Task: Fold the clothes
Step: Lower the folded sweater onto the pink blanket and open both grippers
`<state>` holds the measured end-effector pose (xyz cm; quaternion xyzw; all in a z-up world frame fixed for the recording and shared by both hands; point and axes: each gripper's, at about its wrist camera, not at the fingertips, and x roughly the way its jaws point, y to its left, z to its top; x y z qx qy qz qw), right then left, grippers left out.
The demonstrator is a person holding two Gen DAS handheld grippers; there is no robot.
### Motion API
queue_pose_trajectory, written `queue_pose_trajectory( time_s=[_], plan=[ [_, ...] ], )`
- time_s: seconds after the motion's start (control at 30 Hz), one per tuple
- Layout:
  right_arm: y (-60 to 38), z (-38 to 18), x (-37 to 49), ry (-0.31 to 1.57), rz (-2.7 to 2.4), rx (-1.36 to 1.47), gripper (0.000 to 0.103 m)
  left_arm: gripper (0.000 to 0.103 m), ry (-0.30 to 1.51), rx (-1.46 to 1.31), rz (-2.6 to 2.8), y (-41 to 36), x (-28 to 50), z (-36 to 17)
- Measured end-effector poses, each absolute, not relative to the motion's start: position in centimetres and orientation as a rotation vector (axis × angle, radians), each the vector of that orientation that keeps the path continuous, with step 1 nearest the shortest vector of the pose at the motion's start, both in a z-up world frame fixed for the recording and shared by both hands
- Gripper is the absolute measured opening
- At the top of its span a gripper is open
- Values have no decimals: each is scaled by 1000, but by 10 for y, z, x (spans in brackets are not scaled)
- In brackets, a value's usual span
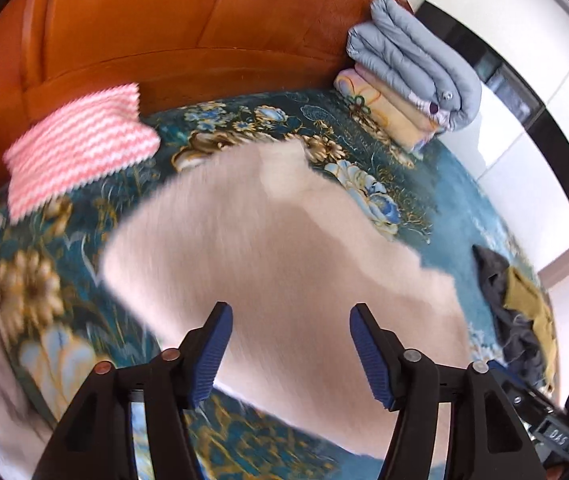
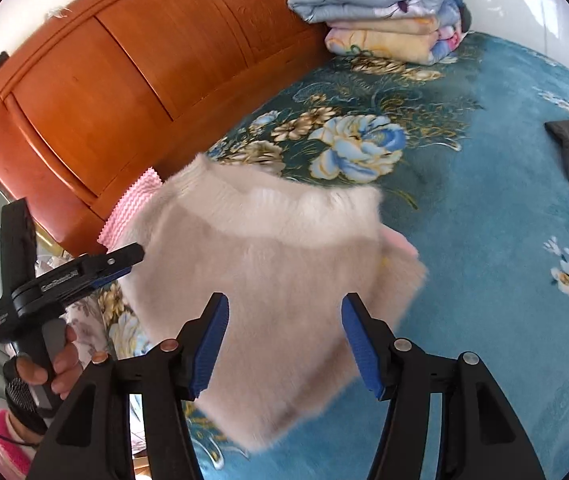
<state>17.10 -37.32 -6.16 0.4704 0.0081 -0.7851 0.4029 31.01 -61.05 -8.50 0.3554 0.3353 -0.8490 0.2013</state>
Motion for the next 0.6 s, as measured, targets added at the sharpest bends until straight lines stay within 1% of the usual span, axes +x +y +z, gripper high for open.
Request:
queue_pose_trajectory(
  time_s=[0.1, 0.17, 0.23, 0.27, 0.3, 0.33, 0.37, 0.4, 0.6],
  plan=[
    [-357, -72, 179, 21, -1988, 1210, 60, 72, 963, 972, -2325, -582, 319, -97],
    [-347, -81, 184, 36, -1992, 1225, 60, 77, 965, 959, -2306, -560, 324, -106],
    [-338, -90, 188, 56, -1998, 1239, 60, 86, 958, 944, -2283, -539, 329, -116],
    [-334, -94, 189, 62, -2004, 1245, 61, 88, 949, 926, -2267, -529, 332, -121],
    [-330, -99, 190, 69, -2012, 1254, 63, 96, 940, 909, -2250, -519, 335, -125],
    [-326, -103, 191, 70, -2019, 1255, 73, 103, 938, 886, -2227, -510, 339, -130],
    [-322, -107, 191, 69, -2025, 1253, 78, 103, 936, 867, -2207, -503, 341, -133],
    [-320, -111, 192, 71, -2029, 1250, 78, 103, 915, 859, -2193, -495, 343, -137],
    [-315, -137, 194, 138, -2037, 1239, 78, 103, 763, 965, -2136, -458, 336, -163]
  ],
)
